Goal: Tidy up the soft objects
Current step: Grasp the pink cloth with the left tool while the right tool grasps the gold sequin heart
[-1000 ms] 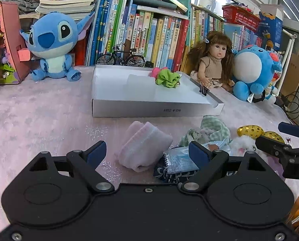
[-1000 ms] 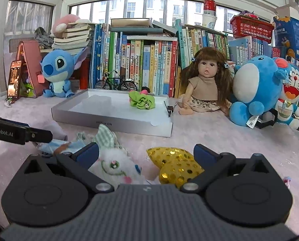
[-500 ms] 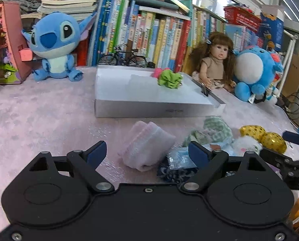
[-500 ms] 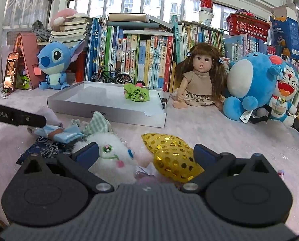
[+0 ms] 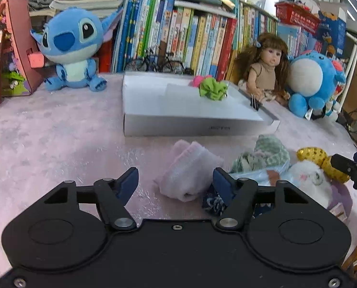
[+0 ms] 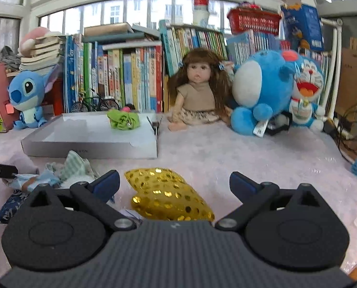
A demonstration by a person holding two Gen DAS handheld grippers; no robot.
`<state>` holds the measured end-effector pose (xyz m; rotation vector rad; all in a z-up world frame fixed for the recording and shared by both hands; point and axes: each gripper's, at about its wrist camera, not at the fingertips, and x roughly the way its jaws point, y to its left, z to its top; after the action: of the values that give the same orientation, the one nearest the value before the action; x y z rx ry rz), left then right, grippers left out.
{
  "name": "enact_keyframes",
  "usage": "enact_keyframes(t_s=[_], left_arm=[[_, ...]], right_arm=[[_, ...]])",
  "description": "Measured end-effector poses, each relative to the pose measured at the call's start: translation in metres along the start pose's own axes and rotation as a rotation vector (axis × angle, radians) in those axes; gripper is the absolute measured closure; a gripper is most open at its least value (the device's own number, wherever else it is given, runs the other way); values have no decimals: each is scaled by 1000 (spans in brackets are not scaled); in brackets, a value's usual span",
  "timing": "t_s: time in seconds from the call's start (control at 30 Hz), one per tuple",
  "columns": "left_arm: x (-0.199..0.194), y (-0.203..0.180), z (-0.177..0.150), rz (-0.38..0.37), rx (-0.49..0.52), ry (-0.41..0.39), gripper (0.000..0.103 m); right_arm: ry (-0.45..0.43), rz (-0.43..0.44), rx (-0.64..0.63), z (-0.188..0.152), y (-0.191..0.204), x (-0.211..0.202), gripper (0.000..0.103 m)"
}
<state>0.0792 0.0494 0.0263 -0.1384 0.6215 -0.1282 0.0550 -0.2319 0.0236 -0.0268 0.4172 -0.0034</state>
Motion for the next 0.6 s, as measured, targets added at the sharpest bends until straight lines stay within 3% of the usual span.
enact_keyframes(t_s=[0.6], left_arm=[[28, -5, 1, -4, -39, 52, 41]], right_arm=[[89, 35, 57, -5, -6, 21, 9]])
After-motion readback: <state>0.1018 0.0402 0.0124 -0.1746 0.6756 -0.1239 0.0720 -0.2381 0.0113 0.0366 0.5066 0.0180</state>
